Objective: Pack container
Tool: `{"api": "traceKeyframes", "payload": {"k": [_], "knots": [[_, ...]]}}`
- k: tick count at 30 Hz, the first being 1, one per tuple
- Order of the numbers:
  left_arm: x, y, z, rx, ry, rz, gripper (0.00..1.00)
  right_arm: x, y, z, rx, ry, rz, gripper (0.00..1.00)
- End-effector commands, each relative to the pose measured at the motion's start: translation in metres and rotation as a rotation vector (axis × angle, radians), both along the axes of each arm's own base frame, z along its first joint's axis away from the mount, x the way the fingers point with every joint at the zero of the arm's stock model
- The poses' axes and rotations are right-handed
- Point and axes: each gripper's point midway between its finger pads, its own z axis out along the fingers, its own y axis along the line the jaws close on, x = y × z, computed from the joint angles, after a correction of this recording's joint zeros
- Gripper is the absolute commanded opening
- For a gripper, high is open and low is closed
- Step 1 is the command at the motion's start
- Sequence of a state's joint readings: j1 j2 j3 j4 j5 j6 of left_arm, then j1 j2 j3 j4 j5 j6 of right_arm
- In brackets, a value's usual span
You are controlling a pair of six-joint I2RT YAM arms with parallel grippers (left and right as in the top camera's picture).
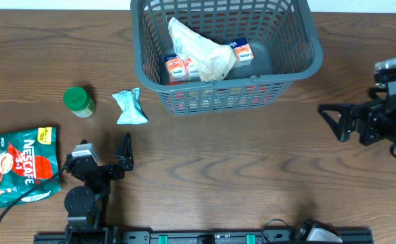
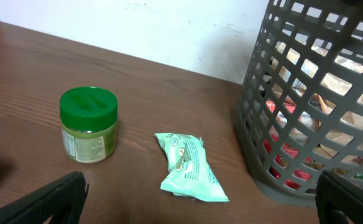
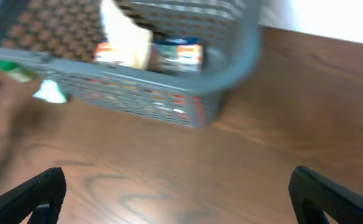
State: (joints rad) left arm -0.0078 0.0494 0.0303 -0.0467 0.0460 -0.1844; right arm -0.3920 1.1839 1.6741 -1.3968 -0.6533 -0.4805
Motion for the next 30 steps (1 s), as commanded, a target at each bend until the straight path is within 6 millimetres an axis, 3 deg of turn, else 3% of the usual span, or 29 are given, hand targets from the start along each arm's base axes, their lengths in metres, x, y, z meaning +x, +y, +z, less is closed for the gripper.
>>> {"api": "traceKeyframes", "payload": {"k": [1, 6, 9, 15, 20, 30], "knots": [[-0.001, 0.001, -0.017, -0.004, 0.042, 0.010, 0.99, -0.006, 0.050, 0.010, 0.054, -0.027, 0.183, 0.99], [-0.001, 0.001, -0.017, -0.004, 0.042, 0.010, 0.99, -0.013, 0.099, -0.017, -0.146, 0.042, 0.368, 0.99], [-0.001, 0.001, -0.017, -0.004, 0.042, 0.010, 0.99, -0.012, 0.106, -0.023, -0.220, 0.047, 0.373, 0.99], [-0.001, 0.001, -0.017, -0.004, 0.042, 0.010, 0.99, -0.010, 0.100, -0.025, -0.242, 0.056, 0.338, 0.99], [-0.001, 0.001, -0.017, -0.004, 0.042, 0.010, 0.98, -0.012, 0.082, -0.022, -0.294, 0.055, 0.238, 0.99], [-0.001, 0.001, -0.017, -0.004, 0.042, 0.010, 0.99, -0.063, 0.048, -0.005, -0.368, -0.009, 0.125, 0.99]]}}
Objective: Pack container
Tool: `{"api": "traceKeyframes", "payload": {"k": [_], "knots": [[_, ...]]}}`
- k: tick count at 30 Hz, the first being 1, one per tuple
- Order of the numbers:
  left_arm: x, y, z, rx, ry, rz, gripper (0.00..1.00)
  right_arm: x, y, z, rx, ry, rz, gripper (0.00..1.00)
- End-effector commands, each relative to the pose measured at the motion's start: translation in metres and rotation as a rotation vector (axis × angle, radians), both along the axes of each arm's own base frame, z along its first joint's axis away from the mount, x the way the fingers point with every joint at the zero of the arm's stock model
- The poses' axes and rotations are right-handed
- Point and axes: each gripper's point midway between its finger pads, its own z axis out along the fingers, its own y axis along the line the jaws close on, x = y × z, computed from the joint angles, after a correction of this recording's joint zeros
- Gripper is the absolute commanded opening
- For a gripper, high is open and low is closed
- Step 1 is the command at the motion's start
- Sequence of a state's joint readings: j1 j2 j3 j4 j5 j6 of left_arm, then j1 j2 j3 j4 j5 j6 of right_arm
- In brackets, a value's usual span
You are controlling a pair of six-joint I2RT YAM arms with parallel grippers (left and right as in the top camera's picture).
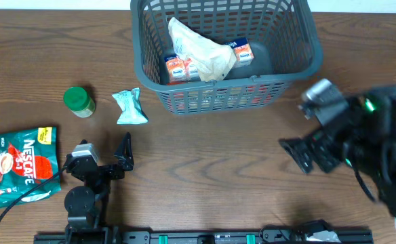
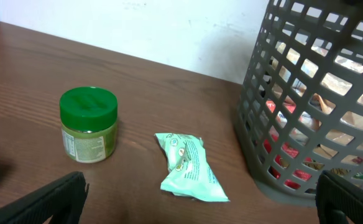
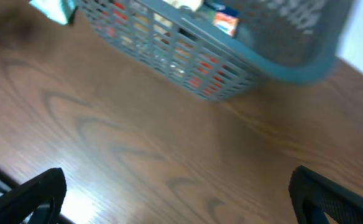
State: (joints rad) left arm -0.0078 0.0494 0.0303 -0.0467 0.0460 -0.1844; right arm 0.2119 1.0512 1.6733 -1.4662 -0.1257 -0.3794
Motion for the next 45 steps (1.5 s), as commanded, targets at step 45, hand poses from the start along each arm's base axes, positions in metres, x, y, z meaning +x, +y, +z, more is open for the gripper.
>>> {"api": "traceKeyframes", "payload": {"k": [45], "knots": [[-0.001, -0.018, 0.010, -0.148, -0.013, -0.086, 0.99, -0.024, -0.017, 0.001, -0.026, -0.013, -0.069, 0.99]]}}
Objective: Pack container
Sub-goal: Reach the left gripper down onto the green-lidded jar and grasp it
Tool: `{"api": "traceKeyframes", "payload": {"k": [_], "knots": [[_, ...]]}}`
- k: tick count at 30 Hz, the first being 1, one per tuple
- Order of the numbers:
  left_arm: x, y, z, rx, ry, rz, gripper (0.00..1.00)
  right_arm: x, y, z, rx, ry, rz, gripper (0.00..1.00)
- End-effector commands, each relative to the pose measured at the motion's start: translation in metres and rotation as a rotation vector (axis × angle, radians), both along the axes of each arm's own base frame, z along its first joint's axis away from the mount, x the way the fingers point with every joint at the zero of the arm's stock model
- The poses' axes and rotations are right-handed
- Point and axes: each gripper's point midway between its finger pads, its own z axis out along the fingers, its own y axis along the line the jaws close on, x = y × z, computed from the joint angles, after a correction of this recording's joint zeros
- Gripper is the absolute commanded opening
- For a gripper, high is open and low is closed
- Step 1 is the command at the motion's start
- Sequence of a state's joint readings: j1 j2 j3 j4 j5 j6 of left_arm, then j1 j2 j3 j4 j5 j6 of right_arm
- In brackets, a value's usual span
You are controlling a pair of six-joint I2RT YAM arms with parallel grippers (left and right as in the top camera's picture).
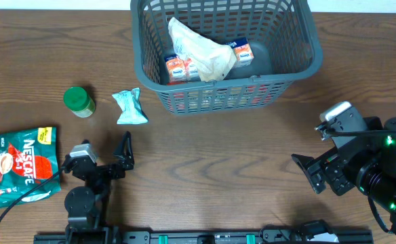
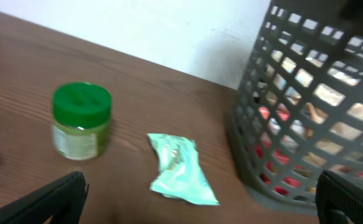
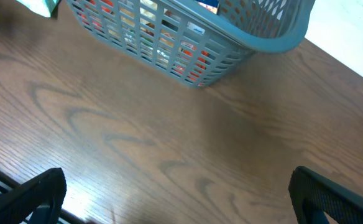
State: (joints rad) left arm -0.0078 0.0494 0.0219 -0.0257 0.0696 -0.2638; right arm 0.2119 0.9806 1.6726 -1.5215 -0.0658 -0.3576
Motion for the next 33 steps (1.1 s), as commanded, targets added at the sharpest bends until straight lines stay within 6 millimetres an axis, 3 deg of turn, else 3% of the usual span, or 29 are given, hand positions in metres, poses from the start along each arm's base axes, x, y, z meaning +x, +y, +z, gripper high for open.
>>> {"api": "traceKeyframes", "payload": {"k": [1, 5, 8, 10, 13, 20, 24, 29, 33], "knots": [[-0.004, -0.017, 0.011, -0.068, 0.017, -0.089, 0.99, 0.000, -0.001, -0.001, 0.001, 0.005, -0.013, 0.99], [-0.016, -0.018, 0.027, -0.006, 0.143, -0.103, 0.99, 0.000, -0.001, -0.001, 0.001, 0.005, -0.013, 0.99], [-0.016, -0.017, 0.058, 0.069, 0.180, -0.115, 0.99, 0.000, -0.001, -0.001, 0.001, 0.005, -0.013, 0.99], [-0.013, -0.009, 0.076, 0.082, 0.224, -0.074, 0.99, 0.000, -0.001, -0.001, 0.001, 0.005, -0.013, 0.99], [-0.007, 0.005, 0.084, 0.105, 0.350, 0.001, 0.99, 0.000, -0.001, -0.001, 0.001, 0.005, -0.013, 0.99], [0.036, 0.013, 0.083, 0.129, 0.521, 0.034, 0.99, 0.000, -0.001, -0.001, 0.001, 0.005, -0.013, 0.99], [0.059, 0.013, 0.067, 0.130, 0.556, 0.032, 0.98, 0.000, -0.001, -0.001, 0.001, 0.005, -0.013, 0.99], [0.073, 0.013, 0.044, 0.151, 0.625, 0.020, 0.99, 0.000, -0.001, -0.001, 0.001, 0.005, -0.013, 0.99], [0.077, 0.018, 0.038, 0.179, 0.640, 0.037, 0.99, 0.000, -0.001, -0.001, 0.001, 0.005, -0.013, 0.99]]}}
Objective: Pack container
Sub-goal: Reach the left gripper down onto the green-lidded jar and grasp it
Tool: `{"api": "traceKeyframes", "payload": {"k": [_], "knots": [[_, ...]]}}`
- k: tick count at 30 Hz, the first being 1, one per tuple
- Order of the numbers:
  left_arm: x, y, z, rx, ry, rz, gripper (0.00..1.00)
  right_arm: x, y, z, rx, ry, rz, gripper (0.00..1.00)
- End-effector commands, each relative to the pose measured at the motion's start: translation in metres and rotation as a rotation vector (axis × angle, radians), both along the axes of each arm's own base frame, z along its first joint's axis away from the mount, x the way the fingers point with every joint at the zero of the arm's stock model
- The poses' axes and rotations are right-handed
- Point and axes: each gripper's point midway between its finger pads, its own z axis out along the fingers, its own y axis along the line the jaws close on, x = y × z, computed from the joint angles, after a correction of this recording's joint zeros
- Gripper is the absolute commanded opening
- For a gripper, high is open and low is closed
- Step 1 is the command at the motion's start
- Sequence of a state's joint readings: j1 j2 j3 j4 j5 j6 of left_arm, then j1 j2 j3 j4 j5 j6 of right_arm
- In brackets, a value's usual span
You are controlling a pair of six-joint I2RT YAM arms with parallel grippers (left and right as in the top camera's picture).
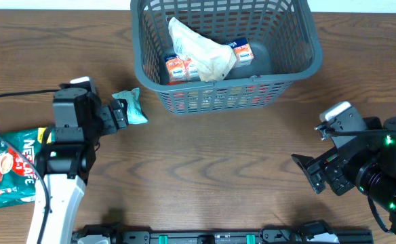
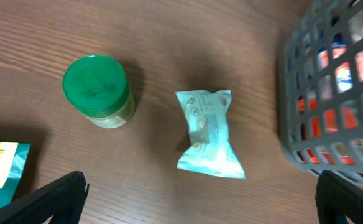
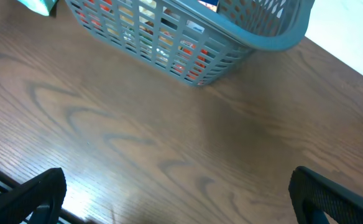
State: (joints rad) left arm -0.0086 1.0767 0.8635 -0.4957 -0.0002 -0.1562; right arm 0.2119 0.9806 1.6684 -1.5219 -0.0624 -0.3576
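A grey basket (image 1: 218, 91) at the back middle holds small orange-and-white cartons (image 1: 177, 68) and a crumpled white bag (image 1: 198, 44). Left of it lies a mint-green packet (image 2: 209, 134), and a green-lidded jar (image 2: 97, 93) stands beside that. My left gripper (image 2: 197, 205) hovers open above the packet and jar, looking straight down. In the overhead view the left arm hides the jar and the packet (image 1: 133, 108) shows only in part. My right gripper (image 3: 175, 199) is open over bare table at the front right, holding nothing.
A red and green Nescafe pouch (image 1: 11, 169) lies flat at the front left, its corner showing in the left wrist view. The basket wall (image 2: 330, 93) stands just right of the packet. Brown wood table (image 1: 205, 169) spans the view.
My left arm has gone from low at the front left to above the jar and packet, its camera now looking down on them. The right arm has not moved.
At first my right gripper was at the far right edge and the left rested low at the front left. Then the right arm was nearer the basket's right front corner, then at the front right. The left arm shifted slightly, and now hovers over the packet.
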Motion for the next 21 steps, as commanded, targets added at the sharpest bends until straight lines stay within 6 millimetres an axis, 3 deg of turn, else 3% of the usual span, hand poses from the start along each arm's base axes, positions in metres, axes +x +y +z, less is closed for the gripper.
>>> {"api": "traceKeyframes", "payload": {"k": [1, 6, 12, 21], "knots": [[0.005, 0.011, 0.008, 0.062, -0.022, 0.033, 0.99, 0.000, -0.001, 0.000, 0.004, 0.001, -0.011, 0.99], [0.000, 0.049, 0.015, 0.040, -0.055, 0.267, 0.99, 0.000, -0.001, 0.000, 0.004, 0.001, -0.011, 0.99], [0.001, 0.076, 0.016, 0.034, -0.076, 0.360, 0.99, 0.000, -0.001, 0.000, 0.004, 0.001, -0.011, 0.99], [0.013, 0.099, -0.022, 0.082, 0.027, 0.429, 0.99, 0.000, -0.001, 0.000, 0.004, 0.001, -0.011, 0.99]]}}
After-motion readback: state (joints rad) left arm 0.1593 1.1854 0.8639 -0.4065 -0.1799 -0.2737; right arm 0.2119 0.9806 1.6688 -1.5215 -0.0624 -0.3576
